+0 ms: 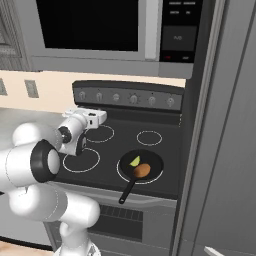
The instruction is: Put the lemon wedge and potato in the pan. Then turn on the front right burner and set the heat to medium.
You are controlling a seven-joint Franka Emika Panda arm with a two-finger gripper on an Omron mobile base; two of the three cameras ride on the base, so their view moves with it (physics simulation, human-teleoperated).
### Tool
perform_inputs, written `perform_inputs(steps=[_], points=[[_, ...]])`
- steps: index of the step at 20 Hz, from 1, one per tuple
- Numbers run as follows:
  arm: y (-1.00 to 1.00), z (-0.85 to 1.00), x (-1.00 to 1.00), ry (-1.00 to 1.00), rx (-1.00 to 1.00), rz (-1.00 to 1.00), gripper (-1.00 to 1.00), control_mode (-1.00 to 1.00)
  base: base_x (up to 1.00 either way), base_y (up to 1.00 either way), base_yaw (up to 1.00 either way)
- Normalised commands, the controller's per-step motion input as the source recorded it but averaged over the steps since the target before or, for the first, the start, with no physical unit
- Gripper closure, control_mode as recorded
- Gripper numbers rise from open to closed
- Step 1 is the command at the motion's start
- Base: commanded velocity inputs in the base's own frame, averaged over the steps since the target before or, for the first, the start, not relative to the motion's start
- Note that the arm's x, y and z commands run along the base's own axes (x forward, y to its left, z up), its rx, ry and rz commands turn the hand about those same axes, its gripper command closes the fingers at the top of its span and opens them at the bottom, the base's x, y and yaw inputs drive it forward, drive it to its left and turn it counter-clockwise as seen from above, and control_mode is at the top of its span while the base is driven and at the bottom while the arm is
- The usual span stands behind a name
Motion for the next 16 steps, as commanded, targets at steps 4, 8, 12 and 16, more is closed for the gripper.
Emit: perform_inputs(steps=[4, 8, 12, 16], points=[[0.00, 0.00, 0.00, 0.00, 0.00, 0.00, -1.00, -1.00, 0.00, 0.00, 0.00], [0.00, 0.00, 0.00, 0.00, 0.00, 0.00, -1.00, -1.00, 0.00, 0.00, 0.00], [0.00, 0.00, 0.00, 0.00, 0.00, 0.00, -1.00, -1.00, 0.00, 0.00, 0.00], [0.00, -0.01, 0.00, 0.00, 0.00, 0.00, -1.00, -1.00, 0.00, 0.00, 0.00]])
